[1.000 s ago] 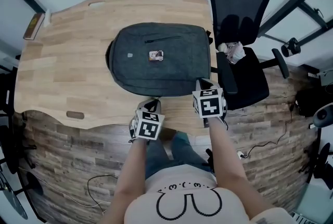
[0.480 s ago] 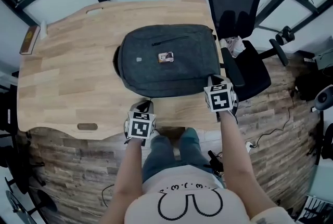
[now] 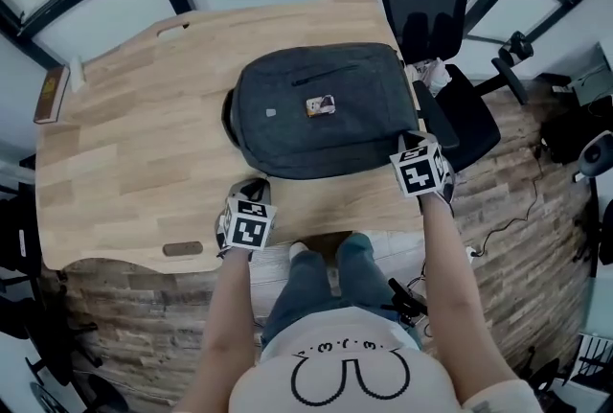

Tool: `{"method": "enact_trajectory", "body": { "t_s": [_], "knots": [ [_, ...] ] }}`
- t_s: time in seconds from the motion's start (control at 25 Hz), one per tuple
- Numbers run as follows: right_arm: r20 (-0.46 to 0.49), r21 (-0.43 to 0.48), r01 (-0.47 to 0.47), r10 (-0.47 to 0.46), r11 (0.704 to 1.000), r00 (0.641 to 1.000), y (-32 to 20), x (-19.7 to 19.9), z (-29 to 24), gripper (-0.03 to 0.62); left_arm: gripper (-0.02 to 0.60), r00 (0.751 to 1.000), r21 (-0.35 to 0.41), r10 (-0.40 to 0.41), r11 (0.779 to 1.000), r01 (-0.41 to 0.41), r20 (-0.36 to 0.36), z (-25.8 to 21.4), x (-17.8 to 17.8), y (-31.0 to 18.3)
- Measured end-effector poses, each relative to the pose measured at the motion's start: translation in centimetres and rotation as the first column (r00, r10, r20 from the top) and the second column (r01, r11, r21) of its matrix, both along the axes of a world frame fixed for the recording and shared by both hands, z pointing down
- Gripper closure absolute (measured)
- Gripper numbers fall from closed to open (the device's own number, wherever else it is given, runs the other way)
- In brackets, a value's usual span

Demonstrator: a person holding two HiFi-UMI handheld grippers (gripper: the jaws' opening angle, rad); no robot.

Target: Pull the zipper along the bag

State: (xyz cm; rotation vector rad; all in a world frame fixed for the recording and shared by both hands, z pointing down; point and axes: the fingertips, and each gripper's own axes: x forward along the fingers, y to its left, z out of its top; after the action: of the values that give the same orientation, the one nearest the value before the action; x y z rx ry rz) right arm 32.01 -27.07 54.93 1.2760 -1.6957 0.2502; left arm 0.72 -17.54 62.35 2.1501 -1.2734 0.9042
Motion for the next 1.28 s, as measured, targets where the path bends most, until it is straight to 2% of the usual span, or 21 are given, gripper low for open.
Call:
{"method": "enact_trajectory", "body": {
  "t_s": [0.12,0.24,0.44,0.6,0.72,0.96,1.16,1.28],
  "knots": [
    [-0.008,-0.008,0.005,-0.005,1.000,1.000,0.0,-0.1,0.2,0.543,0.563,0.999,-0.002,-0.019,1.000,0.019,-0.025,-0.5,-1.1,-0.6],
    [-0.008,-0.008,0.013,-0.014,1.000,1.000,-0.1,0.1,0.1,0.543,0.565,0.999,-0.013,0.003,1.000,-0.004,-0.039,-0.6,-0.9,-0.3],
    [0.054,-0.019,0.022,-0.021,1.000,0.998,-1.5,0.2,-0.3,0.542,0.565,0.996,-0.062,0.002,0.998,-0.008,-0.093,-0.7,0.1,1.0],
    [0.068,-0.021,0.094,-0.093,0.995,0.993,-4.2,-0.9,-0.2,0.542,0.565,0.996,-0.086,0.001,0.996,-0.010,-0.094,-0.9,0.6,2.3],
    [0.075,-0.006,0.162,-0.161,0.987,0.984,-7.2,-2.5,-0.3,0.542,0.565,0.993,-0.108,-0.028,0.994,0.015,-0.118,-1.0,1.3,3.0],
    [0.072,-0.010,0.312,-0.310,0.950,0.948,-13.7,-6.9,0.0,0.542,0.565,0.990,-0.143,-0.054,0.989,0.035,-0.128,-1.0,3.6,3.7],
    [0.090,0.014,0.373,-0.372,0.928,0.924,-18.6,-10.7,-0.4,0.542,0.565,0.981,-0.164,-0.096,0.984,0.068,-0.171,-1.0,5.6,2.5],
    [0.100,0.013,0.408,-0.407,0.913,0.908,-20.5,-12.5,-0.7,0.542,0.565,0.980,-0.169,-0.105,0.983,0.076,-0.169,-1.1,6.3,1.9]
  ]
}}
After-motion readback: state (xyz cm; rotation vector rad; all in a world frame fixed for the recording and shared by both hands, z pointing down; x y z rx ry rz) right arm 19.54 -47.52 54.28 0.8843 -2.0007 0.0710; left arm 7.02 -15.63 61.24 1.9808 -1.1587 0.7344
